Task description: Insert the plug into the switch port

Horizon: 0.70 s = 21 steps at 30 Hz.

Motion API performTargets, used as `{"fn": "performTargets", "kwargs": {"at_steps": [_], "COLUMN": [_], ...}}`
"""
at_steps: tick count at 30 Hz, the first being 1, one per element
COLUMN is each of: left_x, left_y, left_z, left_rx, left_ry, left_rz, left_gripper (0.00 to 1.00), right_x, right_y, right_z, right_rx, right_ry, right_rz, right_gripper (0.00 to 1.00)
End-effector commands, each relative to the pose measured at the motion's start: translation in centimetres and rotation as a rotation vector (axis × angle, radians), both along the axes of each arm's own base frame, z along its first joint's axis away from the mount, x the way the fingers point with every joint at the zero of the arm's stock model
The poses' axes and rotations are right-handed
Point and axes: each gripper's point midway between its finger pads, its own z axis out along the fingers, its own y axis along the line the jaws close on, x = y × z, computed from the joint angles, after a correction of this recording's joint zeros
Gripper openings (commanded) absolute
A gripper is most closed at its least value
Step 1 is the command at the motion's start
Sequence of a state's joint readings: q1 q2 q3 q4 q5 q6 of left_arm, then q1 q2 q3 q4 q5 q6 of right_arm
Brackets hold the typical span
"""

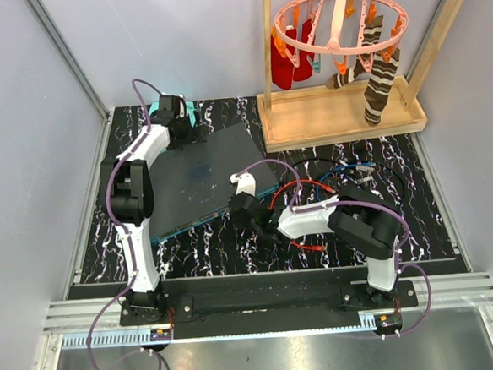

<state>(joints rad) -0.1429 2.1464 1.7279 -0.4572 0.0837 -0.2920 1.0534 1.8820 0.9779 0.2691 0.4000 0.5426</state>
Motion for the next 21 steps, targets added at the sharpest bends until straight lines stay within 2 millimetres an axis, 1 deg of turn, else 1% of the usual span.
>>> {"fn": "performTargets", "kwargs": {"at_steps": [1, 4, 5, 6, 8, 9, 10, 13, 17, 19, 20, 21], "left_x": [-3.9, -4.4, -4.7, -4.8, -5.0, -5.1, -5.2, -5.6, -5.9, -6.1, -6.2, -6.3], "left_y": [-0.7, -1.0, -1.1, -1.2, -1.3, -1.4, -1.4, -1.6, -2.0, -2.3, -2.4, -2.5], "left_z": [-5.3, -5.1, -5.2, -5.3, -5.3, -5.3, -5.4, -5.4, -5.5, -5.7, -5.7, -5.8], "left_rx": [0.033, 0.055, 0.057, 0.058, 0.06, 0.061, 0.061, 0.069, 0.078, 0.066, 0.065, 0.066], "left_ry": [0.207, 0.218, 0.23, 0.235, 0.242, 0.241, 0.249, 0.261, 0.266, 0.273, 0.274, 0.275], "left_rz": [-0.035, -0.053, -0.059, -0.066, -0.074, -0.084, -0.087, -0.108, -0.134, -0.149, -0.159, -0.161], "left_gripper": [0.99, 0.99, 0.99, 0.99, 0.99, 0.99, 0.99, 0.99, 0.99, 0.99, 0.99, 0.99], "right_x": [1.5, 2.4, 2.7, 3.1, 3.9, 4.4, 4.8, 6.1, 7.0, 7.2, 7.7, 7.8], "right_y": [1.6, 1.7, 1.6, 1.8, 1.7, 1.9, 2.0, 2.1, 2.6, 2.9, 3.1, 3.2], "right_z": [1.7, 2.1, 2.0, 2.4, 2.4, 3.0, 3.0, 4.2, 5.4, 5.6, 6.2, 6.2], "right_rx": [0.062, 0.066, 0.056, 0.066, 0.046, 0.059, 0.053, 0.05, 0.06, 0.064, 0.08, 0.081], "right_ry": [-0.04, -0.064, -0.07, -0.086, -0.117, -0.138, -0.15, -0.18, -0.207, -0.221, -0.24, -0.246], "right_rz": [0.003, -0.01, -0.01, -0.013, -0.009, -0.004, 0.002, 0.027, 0.042, 0.065, 0.067, 0.076], "right_gripper": [0.0, 0.0, 0.0, 0.0, 0.0, 0.0, 0.0, 0.0, 0.0, 0.0, 0.0, 0.0]}}
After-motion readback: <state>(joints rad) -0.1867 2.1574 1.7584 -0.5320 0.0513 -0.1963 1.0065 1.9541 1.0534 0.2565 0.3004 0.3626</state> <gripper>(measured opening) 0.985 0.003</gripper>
